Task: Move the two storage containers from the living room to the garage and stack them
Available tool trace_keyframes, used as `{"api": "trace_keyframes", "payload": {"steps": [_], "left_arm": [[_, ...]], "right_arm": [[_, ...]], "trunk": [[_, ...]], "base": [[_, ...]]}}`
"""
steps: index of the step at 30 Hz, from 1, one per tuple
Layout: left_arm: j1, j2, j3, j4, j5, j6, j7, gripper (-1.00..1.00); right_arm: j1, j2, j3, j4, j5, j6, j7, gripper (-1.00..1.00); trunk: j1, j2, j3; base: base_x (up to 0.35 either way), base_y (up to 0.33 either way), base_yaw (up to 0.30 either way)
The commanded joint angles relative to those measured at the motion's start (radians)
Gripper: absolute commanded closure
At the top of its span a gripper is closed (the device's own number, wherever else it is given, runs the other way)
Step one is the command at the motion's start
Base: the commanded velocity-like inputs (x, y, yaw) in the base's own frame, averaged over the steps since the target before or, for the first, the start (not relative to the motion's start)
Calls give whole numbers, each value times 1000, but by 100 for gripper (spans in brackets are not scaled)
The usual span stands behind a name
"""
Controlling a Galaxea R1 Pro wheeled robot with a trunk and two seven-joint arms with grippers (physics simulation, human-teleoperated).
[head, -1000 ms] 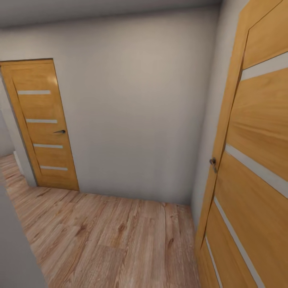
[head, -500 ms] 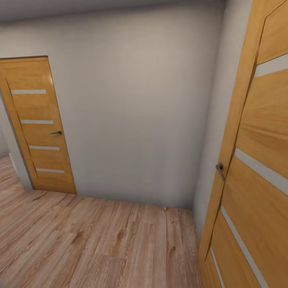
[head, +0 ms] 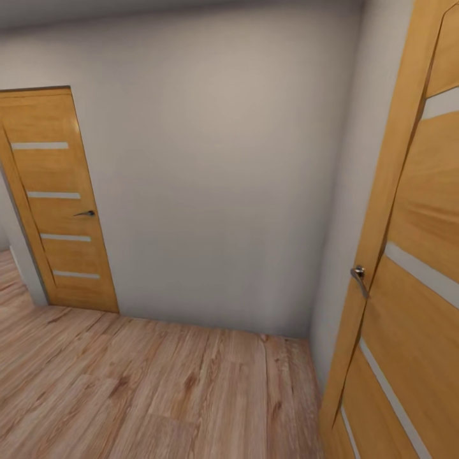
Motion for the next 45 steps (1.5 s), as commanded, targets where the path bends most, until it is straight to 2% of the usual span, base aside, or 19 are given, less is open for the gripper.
{"api": "trace_keyframes", "payload": {"steps": [1, 29, 35, 45], "left_arm": [[-1, 0, -4, 1, 7, -3, 2, -100], [-1, 2, -4, 1, 7, -3, 1, -100], [0, 2, -4, 1, 7, -3, 2, -100], [0, 2, -4, 1, 8, -3, 2, -100]], "right_arm": [[-1, 0, 9, 3, -9, -6, -1, -100], [-1, 0, 9, 3, -8, -7, 0, -100], [-1, 0, 9, 3, 16, -8, -2, -100], [-1, 7, 7, 3, 24, -6, -2, -100]], "trunk": [[1, -1, -1], [1, -1, -1], [1, -1, -1], [1, -1, -1]], "base": [[314, 0, 0], [318, 0, 0], [318, 0, 0], [318, 0, 0]]}}
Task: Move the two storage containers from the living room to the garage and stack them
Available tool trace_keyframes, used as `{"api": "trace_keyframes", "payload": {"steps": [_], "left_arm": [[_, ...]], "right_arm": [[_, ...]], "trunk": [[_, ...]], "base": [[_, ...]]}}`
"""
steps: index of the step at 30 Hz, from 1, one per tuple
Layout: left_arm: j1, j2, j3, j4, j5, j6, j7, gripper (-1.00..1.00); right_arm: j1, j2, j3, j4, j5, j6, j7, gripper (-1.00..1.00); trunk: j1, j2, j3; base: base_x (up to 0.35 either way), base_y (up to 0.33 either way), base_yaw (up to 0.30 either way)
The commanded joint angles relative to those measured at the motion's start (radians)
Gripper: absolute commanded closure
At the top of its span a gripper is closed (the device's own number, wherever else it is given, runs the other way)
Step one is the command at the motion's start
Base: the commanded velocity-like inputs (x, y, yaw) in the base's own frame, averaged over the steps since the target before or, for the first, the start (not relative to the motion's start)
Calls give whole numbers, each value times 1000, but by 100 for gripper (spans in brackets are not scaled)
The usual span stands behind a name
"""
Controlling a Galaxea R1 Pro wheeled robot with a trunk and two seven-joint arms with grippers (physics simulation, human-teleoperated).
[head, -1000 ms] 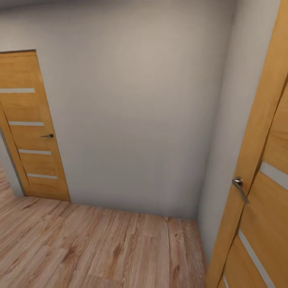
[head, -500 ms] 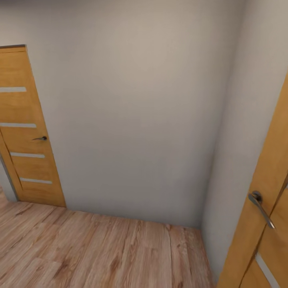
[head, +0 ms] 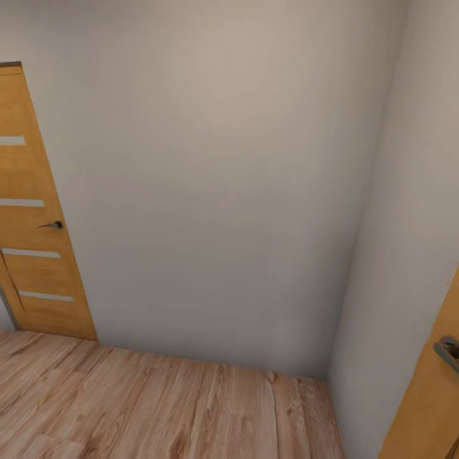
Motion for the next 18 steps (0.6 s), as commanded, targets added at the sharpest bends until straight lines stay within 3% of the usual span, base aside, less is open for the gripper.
{"api": "trace_keyframes", "payload": {"steps": [1, 18], "left_arm": [[-1, 0, -4, 1, 7, -3, 2, -100], [-1, 0, -4, 1, 7, -3, 2, -100]], "right_arm": [[-1, 2, 8, 3, -10, -5, 0, -100], [-1, 9, 8, 3, -10, -4, 2, -100]], "trunk": [[1, -1, -1], [1, -1, -1]], "base": [[318, 0, 0], [318, 0, 3]]}}
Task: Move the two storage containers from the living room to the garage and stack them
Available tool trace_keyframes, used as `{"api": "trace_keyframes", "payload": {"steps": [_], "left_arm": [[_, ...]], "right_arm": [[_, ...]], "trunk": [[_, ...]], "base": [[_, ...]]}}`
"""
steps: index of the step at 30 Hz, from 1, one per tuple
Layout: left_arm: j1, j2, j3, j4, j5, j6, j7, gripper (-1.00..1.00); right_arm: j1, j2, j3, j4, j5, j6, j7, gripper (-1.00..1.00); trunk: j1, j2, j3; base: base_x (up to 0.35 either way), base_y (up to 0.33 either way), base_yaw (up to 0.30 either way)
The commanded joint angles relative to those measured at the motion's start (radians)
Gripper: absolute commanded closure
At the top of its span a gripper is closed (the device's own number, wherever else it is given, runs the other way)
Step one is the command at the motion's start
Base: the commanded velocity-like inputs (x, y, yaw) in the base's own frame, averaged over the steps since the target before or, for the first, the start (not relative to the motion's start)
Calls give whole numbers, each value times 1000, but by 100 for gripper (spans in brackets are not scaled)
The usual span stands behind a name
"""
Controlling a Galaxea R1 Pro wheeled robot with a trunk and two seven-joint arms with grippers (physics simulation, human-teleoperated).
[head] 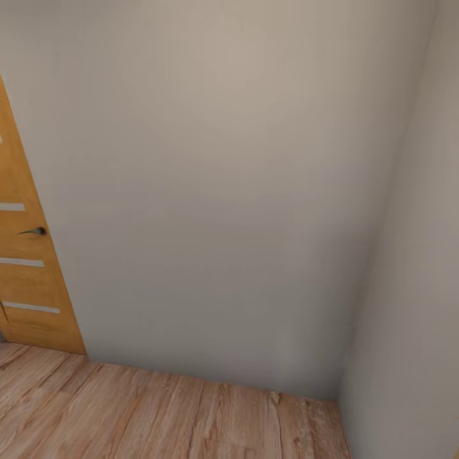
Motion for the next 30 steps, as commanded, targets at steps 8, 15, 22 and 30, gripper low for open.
{"api": "trace_keyframes", "payload": {"steps": [8, 15, 22, 30], "left_arm": [[0, 1, -4, 1, 6, -3, 2, -100], [-1, 1, -4, 1, 6, -3, 2, -100], [0, 1, -4, -1, 6, -4, 2, -100], [-1, 1, -9, -8, -5, -4, 2, -100]], "right_arm": [[-1, -5, 7, 3, -9, -9, -5, -100], [-1, -5, 7, 3, -10, -12, -5, -100], [-1, -5, 7, 3, -12, -16, -7, -100], [-1, -5, 4, 3, -18, -15, -7, -100]], "trunk": [[1, -1, -1], [1, -1, -1], [1, -1, -1], [1, -1, -1]], "base": [[318, 0, 217], [232, 0, 269], [40, 0, 270], [1, 0, 273]]}}
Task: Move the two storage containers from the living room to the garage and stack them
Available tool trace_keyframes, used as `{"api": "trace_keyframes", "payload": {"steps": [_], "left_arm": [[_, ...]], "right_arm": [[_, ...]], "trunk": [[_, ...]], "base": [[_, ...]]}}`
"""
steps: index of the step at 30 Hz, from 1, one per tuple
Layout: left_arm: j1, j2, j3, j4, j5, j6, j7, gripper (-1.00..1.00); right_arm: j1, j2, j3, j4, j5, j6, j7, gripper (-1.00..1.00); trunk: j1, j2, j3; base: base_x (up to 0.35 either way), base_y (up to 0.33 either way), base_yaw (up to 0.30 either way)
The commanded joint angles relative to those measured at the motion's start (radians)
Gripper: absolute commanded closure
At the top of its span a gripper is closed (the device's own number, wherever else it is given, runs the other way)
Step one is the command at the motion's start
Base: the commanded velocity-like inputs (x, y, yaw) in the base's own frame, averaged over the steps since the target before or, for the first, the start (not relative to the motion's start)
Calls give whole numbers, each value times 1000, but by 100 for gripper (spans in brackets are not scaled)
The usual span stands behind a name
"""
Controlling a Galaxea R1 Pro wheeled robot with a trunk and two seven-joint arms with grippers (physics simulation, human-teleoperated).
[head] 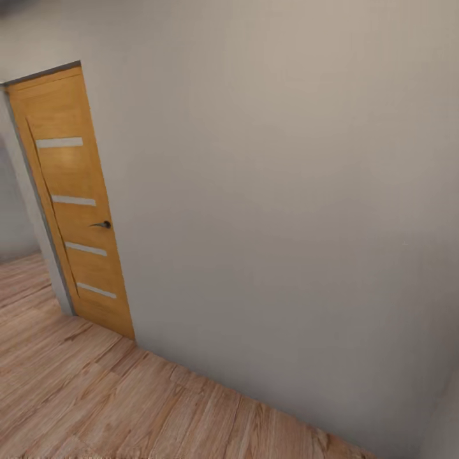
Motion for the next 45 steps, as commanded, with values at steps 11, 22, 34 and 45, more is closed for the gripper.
{"api": "trace_keyframes", "payload": {"steps": [11, 22, 34, 45], "left_arm": [[-1, 0, -5, 1, 8, -3, 2, -100], [-1, 0, -7, 1, 8, -3, 2, -100], [-1, 0, -7, 0, 8, -3, 2, -100], [-1, 0, -6, 0, 8, -3, 2, -100]], "right_arm": [[-1, -2, 8, 3, -12, -7, -1, -100], [-1, 2, 8, 3, -13, -5, -1, -100], [-1, -2, 6, 3, -15, -1, -1, -100], [-1, 0, 7, 4, -14, -3, -1, -100]], "trunk": [[0, -1, -1], [0, -1, -1], [0, -1, -1], [0, -1, -1]], "base": [[0, 0, 273], [0, 0, 273], [0, 0, 273], [0, 0, 273]]}}
